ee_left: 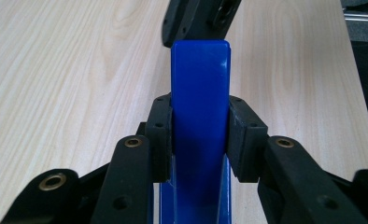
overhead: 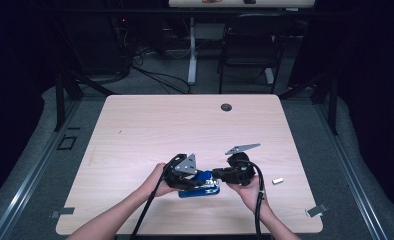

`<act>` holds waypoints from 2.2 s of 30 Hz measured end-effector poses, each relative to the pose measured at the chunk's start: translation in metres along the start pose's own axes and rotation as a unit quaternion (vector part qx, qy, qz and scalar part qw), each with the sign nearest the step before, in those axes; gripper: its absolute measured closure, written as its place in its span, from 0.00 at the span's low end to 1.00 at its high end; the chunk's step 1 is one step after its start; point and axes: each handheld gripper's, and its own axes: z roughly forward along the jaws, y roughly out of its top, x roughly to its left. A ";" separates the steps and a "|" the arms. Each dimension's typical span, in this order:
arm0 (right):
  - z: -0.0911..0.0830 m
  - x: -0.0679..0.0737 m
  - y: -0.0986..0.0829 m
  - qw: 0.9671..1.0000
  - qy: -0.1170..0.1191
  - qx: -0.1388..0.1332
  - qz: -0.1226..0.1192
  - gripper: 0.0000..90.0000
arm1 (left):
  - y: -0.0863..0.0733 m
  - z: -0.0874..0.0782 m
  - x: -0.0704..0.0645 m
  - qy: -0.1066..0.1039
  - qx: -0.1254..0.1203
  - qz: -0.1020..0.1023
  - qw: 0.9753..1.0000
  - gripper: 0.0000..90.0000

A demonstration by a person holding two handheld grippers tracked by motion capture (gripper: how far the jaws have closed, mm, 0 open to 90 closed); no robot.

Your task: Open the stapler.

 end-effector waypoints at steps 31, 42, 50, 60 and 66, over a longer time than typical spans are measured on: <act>0.009 0.000 -0.003 0.999 -0.008 0.033 -0.008 1.00 | 0.023 -0.002 -0.005 0.018 0.000 -0.002 1.000 0.73; 0.030 -0.001 -0.011 0.995 -0.060 0.060 -0.049 1.00 | 0.022 -0.005 -0.006 0.019 -0.005 0.004 1.000 0.73; 0.032 -0.004 -0.014 0.996 -0.060 0.061 -0.039 1.00 | 0.018 -0.014 -0.005 0.018 -0.012 0.004 1.000 0.73; 0.036 -0.004 -0.016 0.995 -0.065 0.063 -0.041 1.00 | 0.016 -0.026 -0.006 0.021 -0.008 -0.002 1.000 0.73; 0.035 -0.005 -0.017 0.994 -0.068 0.069 -0.045 1.00 | 0.011 -0.035 -0.007 0.025 -0.011 -0.008 1.000 0.73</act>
